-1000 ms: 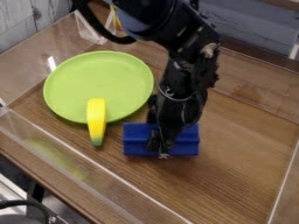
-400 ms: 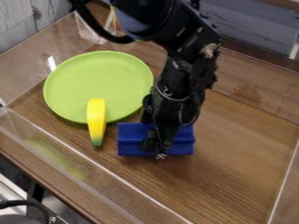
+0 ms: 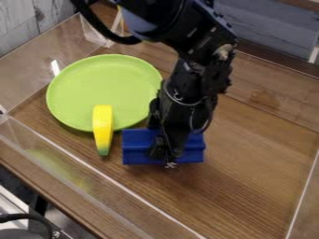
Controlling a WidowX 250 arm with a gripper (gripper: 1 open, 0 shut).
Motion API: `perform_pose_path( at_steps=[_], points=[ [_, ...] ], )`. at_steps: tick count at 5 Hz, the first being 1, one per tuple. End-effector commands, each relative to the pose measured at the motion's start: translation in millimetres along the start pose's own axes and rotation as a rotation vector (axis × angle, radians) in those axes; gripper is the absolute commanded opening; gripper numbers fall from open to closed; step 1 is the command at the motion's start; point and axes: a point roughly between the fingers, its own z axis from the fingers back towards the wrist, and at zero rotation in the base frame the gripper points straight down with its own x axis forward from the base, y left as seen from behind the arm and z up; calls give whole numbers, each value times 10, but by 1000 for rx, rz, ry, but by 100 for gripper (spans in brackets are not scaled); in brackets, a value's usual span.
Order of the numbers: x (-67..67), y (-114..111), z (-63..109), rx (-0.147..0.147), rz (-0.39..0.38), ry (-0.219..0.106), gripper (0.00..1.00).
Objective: Put the blue object in the green plate
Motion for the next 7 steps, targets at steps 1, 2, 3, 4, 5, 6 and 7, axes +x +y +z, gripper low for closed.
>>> perform_pose_path(
  at_steps=[1, 2, 3, 4, 5, 6, 7],
  points=[
    [2, 47, 135, 43, 20, -36, 0],
    [-15, 46, 150, 49, 34, -28, 0],
    [-35, 42, 170, 55, 48, -22, 0],
    [-49, 41, 160, 54, 67, -15, 0],
    [-64, 41, 154, 54, 85, -10, 0],
    [-79, 41, 151, 55, 102, -5, 0],
    [-93, 39, 151, 56, 118, -1, 0]
  ],
)
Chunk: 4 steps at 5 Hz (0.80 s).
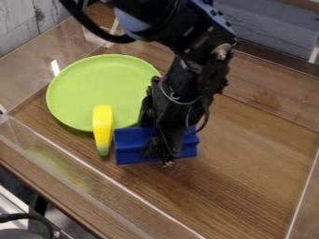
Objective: Put the blue object in the green plate
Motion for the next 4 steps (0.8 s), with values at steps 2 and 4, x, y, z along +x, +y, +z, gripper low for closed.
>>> perform_pose_path(
  at_steps=[2, 4],
  points=[
    [-41, 51, 130, 33, 43, -27, 0],
    [-90, 58, 178, 37, 85, -13, 0]
  ],
)
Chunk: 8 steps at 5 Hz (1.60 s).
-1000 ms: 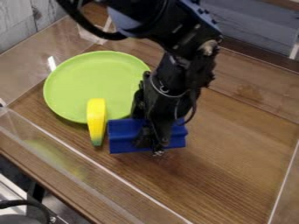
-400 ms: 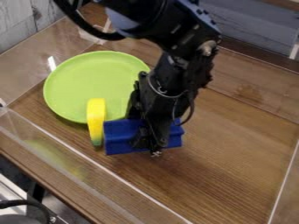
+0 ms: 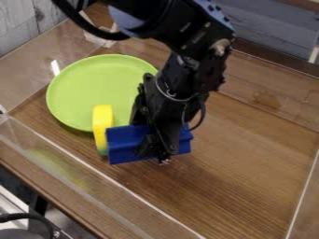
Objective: Put the blue object in the green plate
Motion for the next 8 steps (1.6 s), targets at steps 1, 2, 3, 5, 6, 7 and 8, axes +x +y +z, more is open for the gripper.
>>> perform_pose_path(
  at_steps=[1, 2, 3, 5, 6, 7, 8],
  points=[
    [-19, 43, 120, 27, 28, -23, 0],
    [-58, 44, 154, 27, 45, -13, 0],
    [-101, 69, 200, 33, 63, -4, 0],
    [-203, 137, 268, 44, 97, 14, 0],
    [-252, 173, 291, 46, 112, 23, 0],
    [-293, 210, 305, 42, 142, 34, 0],
    [-321, 248, 315, 36, 179, 45, 0]
  ],
)
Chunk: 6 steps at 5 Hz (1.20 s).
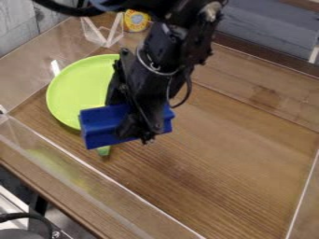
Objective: Put the blue object in the green plate
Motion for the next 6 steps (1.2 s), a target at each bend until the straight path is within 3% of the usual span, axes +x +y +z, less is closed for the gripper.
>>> perform_pose_path(
  at_steps=[1, 3, 6],
  points=[
    [-14, 125, 113, 14, 68, -41, 0],
    [-76, 211, 96, 2, 118, -33, 0],
    [-142, 264, 106, -17, 128, -34, 0]
  ],
)
